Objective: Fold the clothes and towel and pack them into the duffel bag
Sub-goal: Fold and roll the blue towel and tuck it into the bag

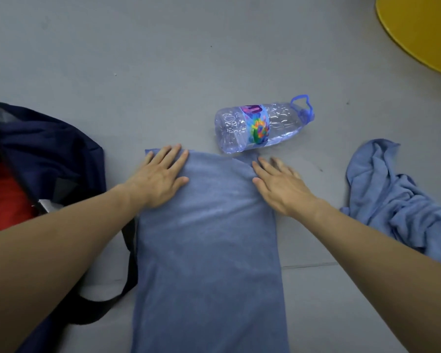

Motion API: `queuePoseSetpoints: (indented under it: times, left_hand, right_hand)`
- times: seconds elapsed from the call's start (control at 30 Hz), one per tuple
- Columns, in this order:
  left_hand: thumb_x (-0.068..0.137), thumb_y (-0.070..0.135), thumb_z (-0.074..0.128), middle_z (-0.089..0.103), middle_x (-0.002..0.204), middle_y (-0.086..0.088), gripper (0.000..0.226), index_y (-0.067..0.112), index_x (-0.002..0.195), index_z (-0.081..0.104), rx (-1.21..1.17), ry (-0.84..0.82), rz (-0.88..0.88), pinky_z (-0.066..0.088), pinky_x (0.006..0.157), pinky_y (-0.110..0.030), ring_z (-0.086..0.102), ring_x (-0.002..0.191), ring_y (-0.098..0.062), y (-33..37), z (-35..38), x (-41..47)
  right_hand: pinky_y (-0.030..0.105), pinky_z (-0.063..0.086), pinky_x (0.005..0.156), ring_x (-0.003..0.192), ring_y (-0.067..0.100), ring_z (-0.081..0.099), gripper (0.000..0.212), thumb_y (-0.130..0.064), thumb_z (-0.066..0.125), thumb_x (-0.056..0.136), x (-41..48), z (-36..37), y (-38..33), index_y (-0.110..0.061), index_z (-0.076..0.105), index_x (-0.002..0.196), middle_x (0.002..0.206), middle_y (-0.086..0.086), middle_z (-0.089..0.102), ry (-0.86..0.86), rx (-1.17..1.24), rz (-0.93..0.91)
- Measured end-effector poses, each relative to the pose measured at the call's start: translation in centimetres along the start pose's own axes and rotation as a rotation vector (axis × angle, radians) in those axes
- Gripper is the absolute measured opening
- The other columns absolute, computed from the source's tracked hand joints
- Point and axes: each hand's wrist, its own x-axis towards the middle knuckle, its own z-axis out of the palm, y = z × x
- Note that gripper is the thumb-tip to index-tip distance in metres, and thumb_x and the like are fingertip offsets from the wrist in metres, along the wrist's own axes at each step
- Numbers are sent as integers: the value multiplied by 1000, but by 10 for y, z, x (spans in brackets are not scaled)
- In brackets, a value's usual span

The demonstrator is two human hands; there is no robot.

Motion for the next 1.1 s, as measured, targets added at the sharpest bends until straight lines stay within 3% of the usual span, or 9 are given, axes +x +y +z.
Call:
queuePoseSetpoints:
  times: [0.1, 0.27, 0.4, 0.53, 0.7, 0.87, 0.93, 1.0, 1.1]
  left_hand:
    - [99, 61, 8, -8, 168, -6, 73, 24, 160, -8, 48, 13, 29, 2, 125, -48, -3, 155, -26, -10, 4, -1]
    - [103, 53, 22, 2, 167, -17, 70, 15, 161, 8, 83, 133, -32, 6, 123, -50, 4, 154, -34, -11, 4, -2]
    - [100, 36, 29, 29, 160, -23, 63, 4, 155, 30, 33, 272, 197, 24, 121, -52, 27, 148, -39, 35, 30, -74]
    - [98, 23, 45, 28, 162, -18, 61, 5, 155, 32, 37, 205, 452, 31, 119, -48, 29, 149, -34, 78, 90, -186]
    - [101, 32, 34, 31, 160, -16, 58, 6, 154, 35, 51, 90, 439, 28, 119, -46, 35, 146, -34, 84, 129, -281]
    - [101, 37, 35, 35, 159, -12, 59, 8, 153, 35, 88, 65, 528, 11, 123, -39, 26, 149, -31, 89, 137, -340]
    - [102, 41, 37, 40, 157, -10, 57, 13, 151, 42, 86, 19, 602, 24, 122, -39, 32, 147, -32, 98, 139, -360]
    - [97, 49, 46, 52, 146, -9, 54, 19, 142, 50, 79, -37, 622, 47, 105, -39, 55, 128, -31, 105, 136, -367]
    - [83, 68, 60, 58, 130, -10, 61, 20, 121, 56, 83, -108, 598, 53, 91, -39, 58, 111, -29, 105, 138, -367]
  right_hand:
    - [53, 14, 121, 154, 25, 2, 59, -50, 16, 105, -1, 4, 17, -32, 3, 160, 167, -14, -3, -10, -41, 64]
    - [51, 10, 123, 155, 25, -2, 62, -52, 19, 105, -6, -4, 10, -28, 6, 161, 168, -6, -2, -6, 3, 31]
    - [48, 21, 122, 154, 28, 9, 74, -61, 12, 97, -71, 18, -21, -22, 21, 159, 168, 3, 12, 21, -39, -123]
    - [54, 38, 113, 145, 35, 36, 70, -57, 32, 95, -182, 95, -67, -15, 44, 151, 159, 12, 35, 40, -41, -371]
    - [52, 41, 111, 148, 31, 30, 80, -64, 42, 91, -298, 163, -87, -18, 33, 155, 164, 7, 27, -32, -42, -371]
    - [53, 40, 112, 148, 34, 30, 113, -71, 74, 68, -344, 182, -82, -15, 30, 157, 163, 9, 27, -164, -125, -367]
    - [54, 35, 114, 149, 35, 27, 121, -69, 79, 63, -347, 185, -82, -15, 27, 158, 164, 10, 25, -191, -141, -357]
    - [55, 32, 116, 149, 37, 27, 121, -63, 82, 61, -343, 185, -82, -15, 27, 158, 163, 11, 25, -180, -144, -363]
    - [53, 38, 112, 145, 36, 36, 101, -49, 81, 69, -340, 187, -75, -17, 37, 154, 159, 11, 35, -99, -155, -412]
